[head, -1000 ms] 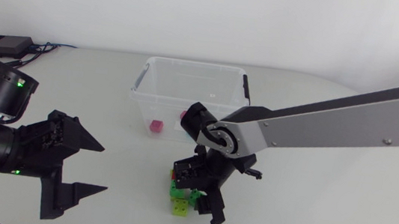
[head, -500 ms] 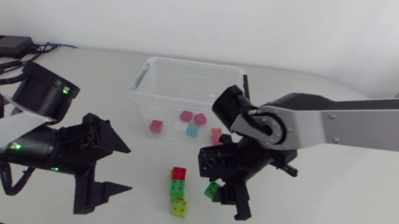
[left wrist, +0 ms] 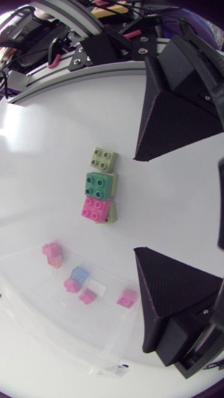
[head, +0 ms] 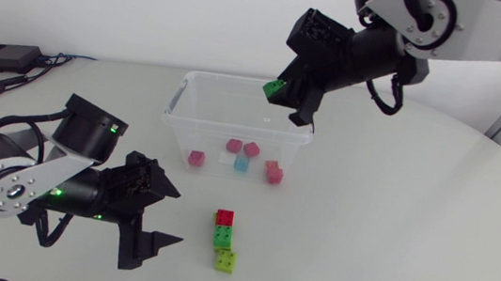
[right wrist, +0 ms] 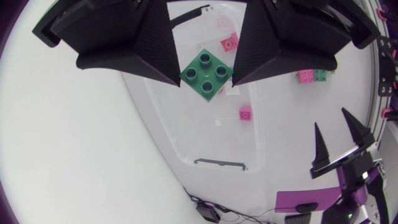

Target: Pick up the duplo bricks and place them in the container

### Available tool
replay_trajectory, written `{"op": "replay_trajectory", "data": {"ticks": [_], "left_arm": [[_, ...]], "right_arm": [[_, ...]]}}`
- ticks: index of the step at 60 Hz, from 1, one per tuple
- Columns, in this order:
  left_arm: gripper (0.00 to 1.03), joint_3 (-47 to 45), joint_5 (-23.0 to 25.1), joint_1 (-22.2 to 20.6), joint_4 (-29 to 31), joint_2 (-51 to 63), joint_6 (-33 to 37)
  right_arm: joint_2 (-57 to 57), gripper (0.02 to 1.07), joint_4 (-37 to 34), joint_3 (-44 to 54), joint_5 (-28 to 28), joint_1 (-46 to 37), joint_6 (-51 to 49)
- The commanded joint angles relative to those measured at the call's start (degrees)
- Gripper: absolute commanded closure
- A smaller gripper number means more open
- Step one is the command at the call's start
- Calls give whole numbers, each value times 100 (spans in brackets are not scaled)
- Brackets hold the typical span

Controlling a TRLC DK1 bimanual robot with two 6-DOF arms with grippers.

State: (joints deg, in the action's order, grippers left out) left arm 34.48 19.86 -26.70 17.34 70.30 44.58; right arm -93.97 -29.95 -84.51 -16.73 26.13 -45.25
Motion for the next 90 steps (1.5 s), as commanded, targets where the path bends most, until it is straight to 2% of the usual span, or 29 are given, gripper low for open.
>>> {"op": "replay_trajectory", "data": {"ticks": [1, 6, 7, 11, 12, 14, 24, 33, 42, 55, 68, 85, 90], "left_arm": [[7, -108, 9, 7, -126, 203, -125], [7, -64, -35, -116, -328, 379, -204], [7, -55, -52, -125, -346, 405, -204], [7, 68, -61, -222, -530, 722, -204], [7, 85, -70, -257, -583, 792, -195], [7, 120, -70, -283, -662, 889, -186], [7, 498, -131, -327, -1084, 1521, -204], [7, 657, -448, -415, -1682, 2172, -195], [7, 885, -562, -696, -1743, 2506, -204], [7, 1105, -544, -986, -1796, 2400, -485], [7, 955, -509, -775, -1822, 2427, -362], [7, 780, -456, -819, -1743, 2532, 25], [7, 797, -817, -828, -2016, 2822, 42]], "right_arm": [[-578, 82, 218, -241, -23, -38, 474], [-886, 81, 675, -329, 30, -64, 746], [-956, 77, 789, -347, 47, -82, 816], [-1123, 23, 833, -470, 47, -143, 966], [-1123, 14, 833, -479, 47, -161, 992], [-1106, 7, 851, -470, 47, -178, 1027], [-227, 7, 1018, 154, -23, -389, 1133], [643, 7, 1009, 963, -208, -556, 1089], [1021, 7, 965, 1437, -304, -723, 1080], [1294, 7, 1027, 2070, -304, -767, 1036], [1663, 7, 974, 2633, -296, -635, 904], [2067, 7, 833, 3072, -296, -609, 843], [2173, 7, 763, 3169, -304, -618, 799]]}}
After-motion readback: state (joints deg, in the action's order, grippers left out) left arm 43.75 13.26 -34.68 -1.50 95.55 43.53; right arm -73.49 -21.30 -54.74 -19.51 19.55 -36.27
